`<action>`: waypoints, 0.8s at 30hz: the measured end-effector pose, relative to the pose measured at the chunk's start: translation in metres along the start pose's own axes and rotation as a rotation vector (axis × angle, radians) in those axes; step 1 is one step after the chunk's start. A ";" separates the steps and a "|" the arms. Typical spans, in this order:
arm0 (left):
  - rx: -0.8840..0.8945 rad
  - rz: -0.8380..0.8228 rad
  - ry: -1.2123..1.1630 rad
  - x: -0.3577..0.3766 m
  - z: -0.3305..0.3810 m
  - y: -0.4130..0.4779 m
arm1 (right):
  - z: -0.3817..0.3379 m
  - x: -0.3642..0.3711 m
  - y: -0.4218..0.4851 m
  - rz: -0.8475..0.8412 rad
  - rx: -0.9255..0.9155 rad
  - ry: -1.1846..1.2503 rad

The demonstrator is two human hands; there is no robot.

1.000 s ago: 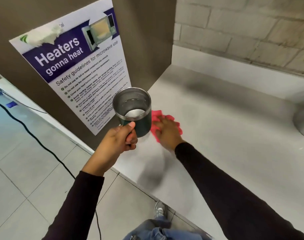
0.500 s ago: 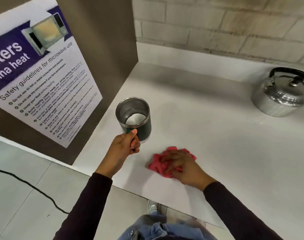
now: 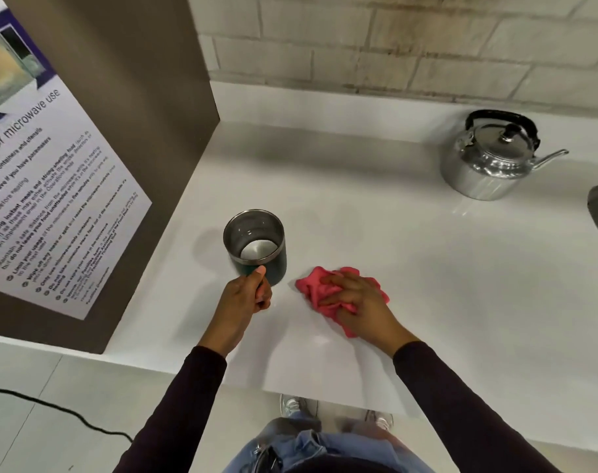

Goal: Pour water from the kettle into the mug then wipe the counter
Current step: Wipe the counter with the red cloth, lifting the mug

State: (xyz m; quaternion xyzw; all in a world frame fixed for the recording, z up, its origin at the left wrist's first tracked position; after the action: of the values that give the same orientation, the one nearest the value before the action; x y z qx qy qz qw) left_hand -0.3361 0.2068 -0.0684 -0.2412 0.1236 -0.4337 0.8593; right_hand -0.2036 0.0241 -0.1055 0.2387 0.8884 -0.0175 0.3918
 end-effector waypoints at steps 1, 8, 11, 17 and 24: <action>0.012 -0.003 0.009 0.000 -0.001 0.000 | 0.000 -0.001 0.000 0.006 -0.003 -0.004; 0.051 0.127 0.021 -0.003 0.001 -0.005 | -0.002 0.001 -0.001 0.007 -0.033 -0.047; 0.152 0.437 -0.091 -0.011 -0.001 -0.017 | -0.001 0.000 -0.004 0.001 -0.029 -0.025; 0.276 0.484 -0.115 0.002 0.005 -0.035 | 0.013 -0.019 -0.024 -0.034 -0.031 -0.006; 0.402 0.287 -0.090 0.093 0.023 -0.037 | 0.046 -0.071 -0.069 0.068 0.079 -0.034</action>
State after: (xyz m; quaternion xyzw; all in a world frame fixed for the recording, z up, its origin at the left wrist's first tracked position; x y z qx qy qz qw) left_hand -0.2968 0.1201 -0.0298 -0.0642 0.0295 -0.3120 0.9474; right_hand -0.1605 -0.0760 -0.0979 0.2837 0.8716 -0.0433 0.3973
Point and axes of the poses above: each hand's wrist, its own y-axis towards the middle knuckle, its own x-axis out of the palm, z = x × y, the point moved 1 cm from there along y, towards the middle knuckle, and after that the axes turned 10 degrees about -x, right-handed, at the moved point
